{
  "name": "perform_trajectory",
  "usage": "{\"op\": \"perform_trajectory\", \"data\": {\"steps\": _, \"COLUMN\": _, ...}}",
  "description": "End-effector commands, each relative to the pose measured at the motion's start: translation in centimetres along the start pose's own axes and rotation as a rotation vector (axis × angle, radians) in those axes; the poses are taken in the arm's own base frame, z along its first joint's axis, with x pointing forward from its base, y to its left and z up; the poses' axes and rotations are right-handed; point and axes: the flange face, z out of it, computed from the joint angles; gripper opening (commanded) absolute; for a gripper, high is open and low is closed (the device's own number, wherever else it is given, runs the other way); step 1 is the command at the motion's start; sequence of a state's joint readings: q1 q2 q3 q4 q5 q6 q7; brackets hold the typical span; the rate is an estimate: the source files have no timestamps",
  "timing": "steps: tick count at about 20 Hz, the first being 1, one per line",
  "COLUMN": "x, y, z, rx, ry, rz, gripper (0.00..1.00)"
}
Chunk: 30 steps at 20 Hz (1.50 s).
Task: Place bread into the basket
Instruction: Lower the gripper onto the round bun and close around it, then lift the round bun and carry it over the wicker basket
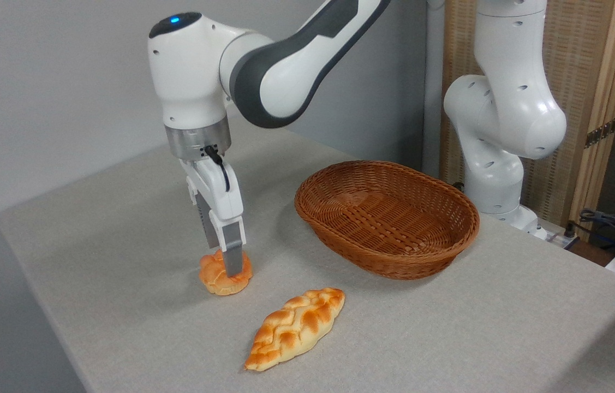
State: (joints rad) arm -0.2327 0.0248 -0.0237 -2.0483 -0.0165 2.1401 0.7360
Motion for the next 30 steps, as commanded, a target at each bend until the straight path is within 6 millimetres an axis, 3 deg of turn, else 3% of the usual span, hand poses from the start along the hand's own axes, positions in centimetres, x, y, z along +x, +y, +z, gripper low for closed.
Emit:
{"op": "perform_trajectory", "data": {"steps": 1, "x": 0.1, "y": 0.2, "z": 1.1, "rx": 0.018, "ry": 0.026, "rz": 0.015, "gripper": 1.00}}
{"op": "perform_trajectory", "data": {"steps": 3, "x": 0.1, "y": 0.2, "z": 1.4, "rx": 0.015, "ry": 0.022, "rz": 0.017, "gripper": 1.00}}
{"op": "perform_trajectory", "data": {"steps": 4, "x": 0.1, "y": 0.2, "z": 1.6, "rx": 0.013, "ry": 0.018, "rz": 0.025, "gripper": 0.92}}
{"op": "perform_trajectory", "data": {"steps": 7, "x": 0.1, "y": 0.2, "z": 1.4, "rx": 0.017, "ry": 0.020, "rz": 0.035, "gripper": 0.38}}
{"op": "perform_trajectory", "data": {"steps": 11, "x": -0.1, "y": 0.1, "z": 1.5, "rx": 0.009, "ry": 0.012, "rz": 0.139, "gripper": 0.13}}
{"op": "perform_trajectory", "data": {"steps": 17, "x": -0.1, "y": 0.2, "z": 1.4, "rx": 0.010, "ry": 0.013, "rz": 0.143, "gripper": 0.11}}
{"op": "perform_trajectory", "data": {"steps": 25, "x": -0.5, "y": -0.3, "z": -0.2, "rx": 0.024, "ry": 0.032, "rz": 0.122, "gripper": 0.11}}
{"op": "perform_trajectory", "data": {"steps": 28, "x": -1.6, "y": -0.1, "z": -3.0, "rx": 0.015, "ry": 0.032, "rz": 0.107, "gripper": 0.11}}
{"op": "perform_trajectory", "data": {"steps": 30, "x": -3.7, "y": 0.3, "z": -6.0, "rx": -0.004, "ry": 0.019, "rz": 0.088, "gripper": 0.11}}
